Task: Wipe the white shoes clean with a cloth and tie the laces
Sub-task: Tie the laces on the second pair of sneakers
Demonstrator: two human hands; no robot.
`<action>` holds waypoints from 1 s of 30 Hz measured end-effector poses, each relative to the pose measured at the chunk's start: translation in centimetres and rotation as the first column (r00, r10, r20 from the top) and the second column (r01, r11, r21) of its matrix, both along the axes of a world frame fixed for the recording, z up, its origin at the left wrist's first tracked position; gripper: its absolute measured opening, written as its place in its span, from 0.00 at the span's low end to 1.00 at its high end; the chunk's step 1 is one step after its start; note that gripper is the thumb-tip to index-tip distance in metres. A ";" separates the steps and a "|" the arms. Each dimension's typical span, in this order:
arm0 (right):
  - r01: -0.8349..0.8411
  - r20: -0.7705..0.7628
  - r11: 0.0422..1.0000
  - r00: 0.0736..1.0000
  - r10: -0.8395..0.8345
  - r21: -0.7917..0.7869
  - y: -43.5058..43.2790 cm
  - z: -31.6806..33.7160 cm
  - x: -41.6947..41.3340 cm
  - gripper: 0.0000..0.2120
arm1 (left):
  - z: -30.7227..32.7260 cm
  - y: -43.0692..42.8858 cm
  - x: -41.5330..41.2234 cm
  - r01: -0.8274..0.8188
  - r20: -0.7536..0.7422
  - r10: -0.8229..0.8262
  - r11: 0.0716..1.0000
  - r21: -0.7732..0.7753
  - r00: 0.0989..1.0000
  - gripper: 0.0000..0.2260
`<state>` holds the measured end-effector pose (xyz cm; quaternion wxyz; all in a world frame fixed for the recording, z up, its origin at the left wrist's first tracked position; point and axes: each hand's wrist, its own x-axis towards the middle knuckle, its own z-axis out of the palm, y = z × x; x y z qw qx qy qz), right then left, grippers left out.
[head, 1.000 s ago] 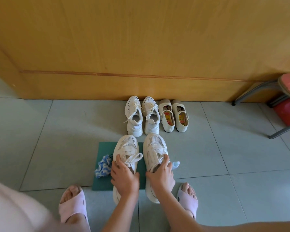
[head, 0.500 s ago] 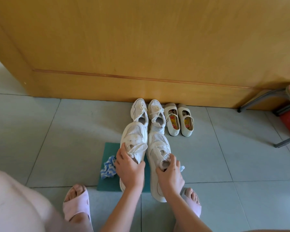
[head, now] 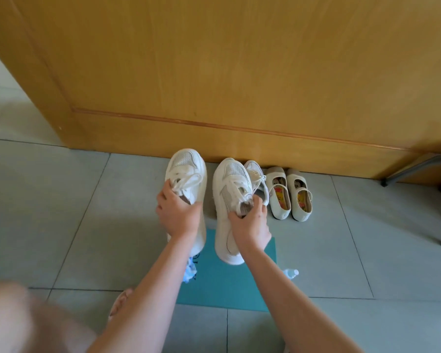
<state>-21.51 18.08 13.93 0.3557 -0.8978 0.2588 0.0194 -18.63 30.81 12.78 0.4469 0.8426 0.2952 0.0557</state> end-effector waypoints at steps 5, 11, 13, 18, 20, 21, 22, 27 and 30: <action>-0.040 -0.011 0.999 0.999 0.040 0.026 3.6 -1.6 5.3 0.29 | -1.1 4.0 5.5 -0.062 -0.046 0.064 0.997 0.047 0.997 0.37; -0.029 -0.099 0.998 0.995 0.034 0.047 6.1 -5.6 10.8 0.25 | -6.1 6.6 9.8 -0.075 -0.104 0.087 0.991 0.108 0.991 0.37; -0.036 -0.111 0.999 0.993 0.039 0.031 6.7 -7.2 12.3 0.24 | -7.9 7.0 10.8 -0.060 -0.121 0.073 0.992 0.107 0.990 0.37; -0.051 -0.132 0.999 0.990 0.050 -0.004 8.4 -10.9 15.3 0.24 | -11.7 7.0 13.3 -0.033 -0.170 0.050 0.994 0.101 0.984 0.37; -0.035 -0.145 0.999 0.989 0.033 -0.008 8.9 -12.1 16.2 0.24 | -12.8 6.9 14.0 -0.042 -0.179 0.057 0.995 0.086 0.982 0.37; -0.026 -0.150 1.000 0.988 0.024 -0.012 9.1 -12.7 16.6 0.24 | -13.5 6.9 14.3 -0.041 -0.179 0.056 0.995 0.088 0.982 0.37; -0.021 -0.157 1.000 0.987 0.018 -0.016 9.2 -13.3 17.0 0.24 | -14.0 6.9 14.6 -0.037 -0.179 0.054 0.995 0.096 0.982 0.37; -0.040 -0.173 0.998 0.984 0.032 -0.042 9.9 -15.5 18.2 0.25 | -16.1 6.5 15.6 -0.024 -0.222 0.054 0.991 0.133 0.973 0.37; -0.030 -0.180 0.998 0.983 0.020 -0.049 10.1 -16.6 18.5 0.26 | -16.7 6.1 16.1 -0.024 -0.213 0.048 0.993 0.116 0.976 0.36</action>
